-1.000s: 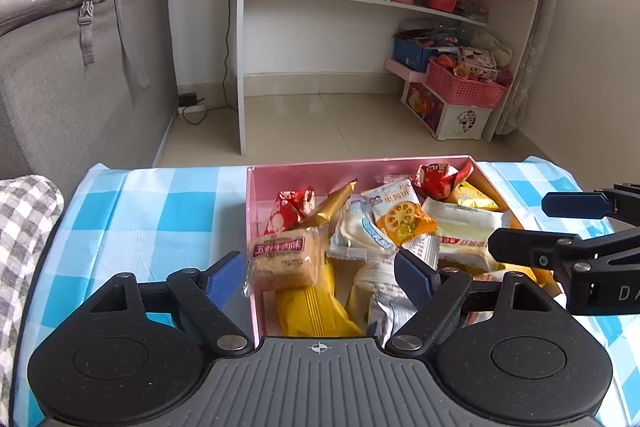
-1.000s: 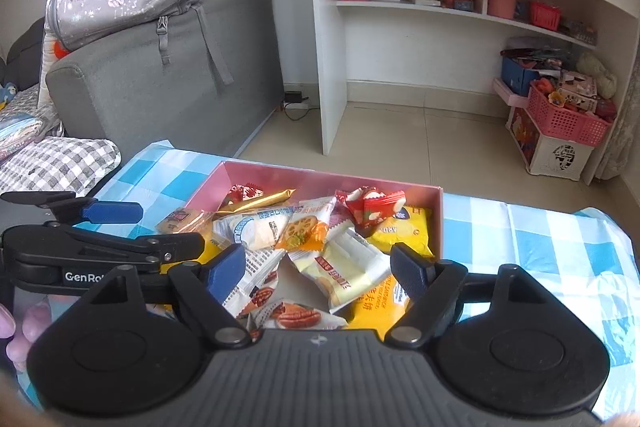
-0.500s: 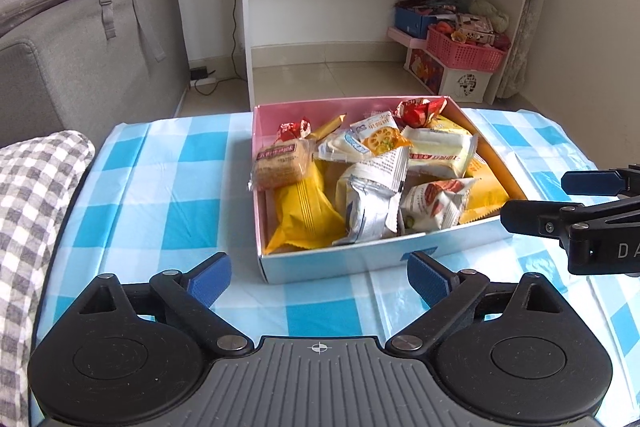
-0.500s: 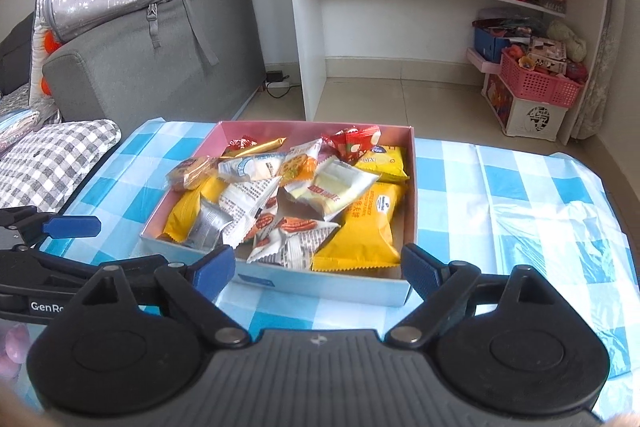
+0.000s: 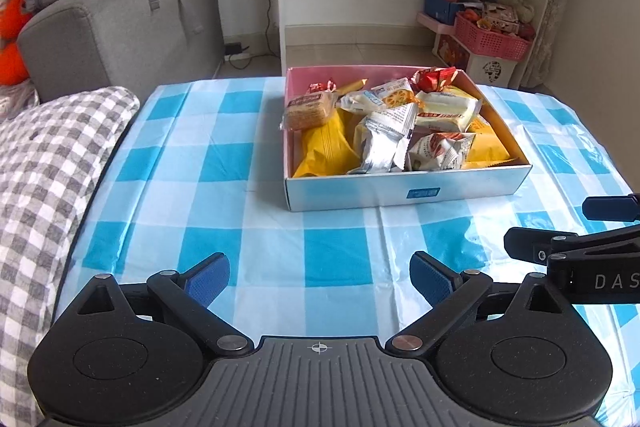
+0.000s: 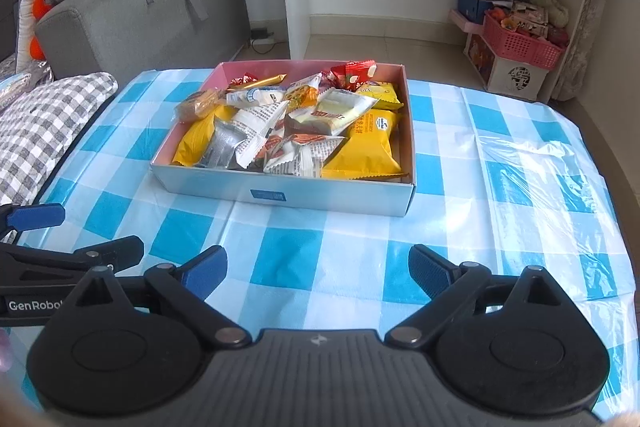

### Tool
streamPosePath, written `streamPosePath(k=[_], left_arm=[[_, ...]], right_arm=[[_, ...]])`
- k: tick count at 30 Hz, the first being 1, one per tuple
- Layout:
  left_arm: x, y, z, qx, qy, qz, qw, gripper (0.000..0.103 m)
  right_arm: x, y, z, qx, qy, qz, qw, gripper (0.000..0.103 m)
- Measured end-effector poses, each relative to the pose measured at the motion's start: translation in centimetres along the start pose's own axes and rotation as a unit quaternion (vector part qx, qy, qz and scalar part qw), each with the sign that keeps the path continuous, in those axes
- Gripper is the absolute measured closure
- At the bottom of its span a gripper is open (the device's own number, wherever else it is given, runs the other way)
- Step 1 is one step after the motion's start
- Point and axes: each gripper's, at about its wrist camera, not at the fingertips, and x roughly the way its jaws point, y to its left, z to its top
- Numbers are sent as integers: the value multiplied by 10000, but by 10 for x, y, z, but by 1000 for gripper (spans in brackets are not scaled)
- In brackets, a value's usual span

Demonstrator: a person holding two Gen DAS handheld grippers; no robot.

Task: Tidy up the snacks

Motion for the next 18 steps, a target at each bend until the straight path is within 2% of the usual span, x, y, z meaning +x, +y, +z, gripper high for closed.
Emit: streamPosePath(k=[6,9,13,18], left_arm=[[-9,4,-3,-198,-14,79,9998,5],[-9,2,-3,-202,25,185,9996,4],[-9,2,-3,-279,130,168,9994,4],[-16,5,-3,-290,54,279,9992,4]], right_arm=[[-4,-2,-4,303,121,-46,9995,3],[-4,-5,-6,424,124,-214,9988,2],[-4,-4,-7,432,135,-353,9984,2],[-7,-1,-7,341,81,-390,9986,0]])
